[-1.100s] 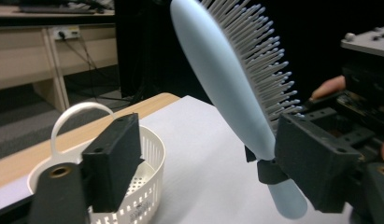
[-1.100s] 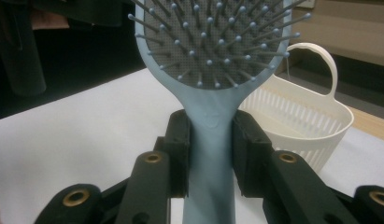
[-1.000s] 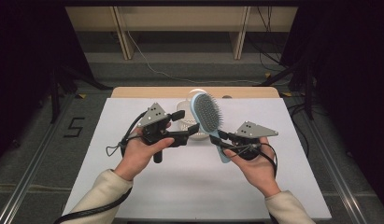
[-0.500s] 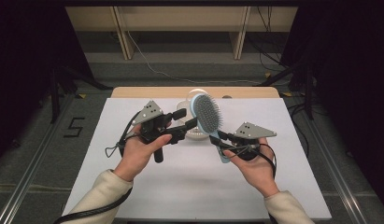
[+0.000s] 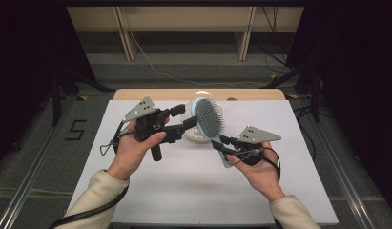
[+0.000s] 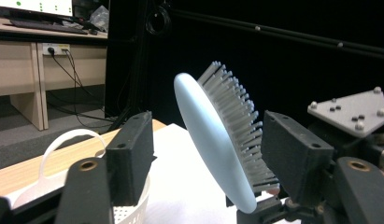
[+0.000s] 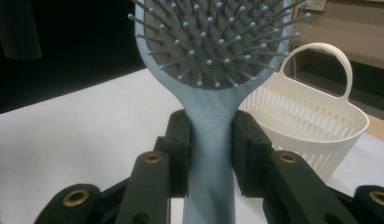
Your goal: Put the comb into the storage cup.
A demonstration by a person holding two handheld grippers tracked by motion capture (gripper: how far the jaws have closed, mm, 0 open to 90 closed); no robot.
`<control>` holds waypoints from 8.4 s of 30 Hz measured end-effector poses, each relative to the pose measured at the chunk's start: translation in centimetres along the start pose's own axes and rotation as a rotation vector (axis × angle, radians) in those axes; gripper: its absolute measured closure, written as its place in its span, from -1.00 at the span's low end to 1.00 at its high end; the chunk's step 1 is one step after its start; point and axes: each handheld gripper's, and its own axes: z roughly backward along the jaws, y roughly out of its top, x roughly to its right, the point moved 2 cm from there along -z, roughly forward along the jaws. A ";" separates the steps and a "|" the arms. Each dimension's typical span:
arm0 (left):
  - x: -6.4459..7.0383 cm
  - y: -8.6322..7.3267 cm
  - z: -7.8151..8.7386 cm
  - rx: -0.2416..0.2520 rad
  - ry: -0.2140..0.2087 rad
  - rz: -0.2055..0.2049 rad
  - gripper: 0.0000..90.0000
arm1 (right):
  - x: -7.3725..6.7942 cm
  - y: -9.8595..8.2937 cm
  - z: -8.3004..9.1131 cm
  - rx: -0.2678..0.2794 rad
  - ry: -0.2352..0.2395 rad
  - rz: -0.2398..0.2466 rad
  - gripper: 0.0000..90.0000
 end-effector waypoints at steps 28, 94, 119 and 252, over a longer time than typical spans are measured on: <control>-1.0 0.8 -0.9 0.035 0.159 0.299 0.35 | -1.4 -0.5 -1.1 -0.056 -0.069 0.098 0.56; -5.2 -5.5 2.7 -0.201 0.291 -0.020 -1.00 | 2.8 3.6 0.3 0.123 -0.174 0.007 0.56; -5.7 -7.5 4.6 -0.223 0.312 -0.107 -1.00 | 4.3 5.1 0.9 0.165 -0.224 -0.002 0.56; -7.0 -9.0 5.1 -0.257 0.337 -0.063 -0.95 | 7.5 3.5 -8.3 -0.130 -0.146 -0.025 -0.60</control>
